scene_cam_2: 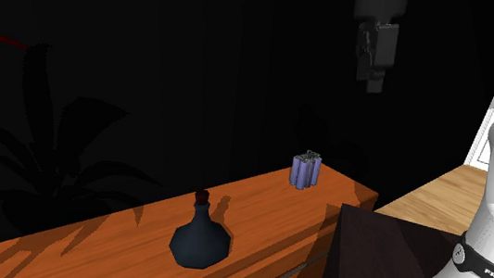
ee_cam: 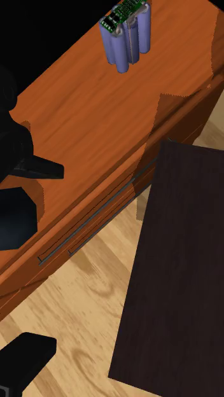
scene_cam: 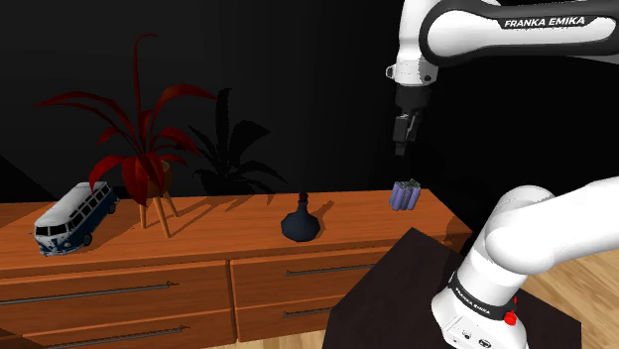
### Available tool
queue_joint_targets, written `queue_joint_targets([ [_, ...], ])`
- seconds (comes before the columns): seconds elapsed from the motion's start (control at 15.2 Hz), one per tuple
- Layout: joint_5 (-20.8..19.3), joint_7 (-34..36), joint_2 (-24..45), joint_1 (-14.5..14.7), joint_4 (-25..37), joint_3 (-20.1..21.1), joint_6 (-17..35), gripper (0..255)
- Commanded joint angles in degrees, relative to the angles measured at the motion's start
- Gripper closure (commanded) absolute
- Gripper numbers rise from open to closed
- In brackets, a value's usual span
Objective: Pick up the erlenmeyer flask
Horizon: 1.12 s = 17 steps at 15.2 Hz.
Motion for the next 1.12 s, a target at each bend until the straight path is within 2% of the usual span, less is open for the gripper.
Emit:
queue_joint_targets([
  [0.0,0.00,0.00,0.00,0.00,0.00,0.00,0.00,0],
  [0.53,-0.28,1.20,13.52,-0.11,-2.01,-0.19,16.55,0],
  [1.06,-1.04,2.44,30.34,-0.38,1.47,-0.09,30.89,0],
])
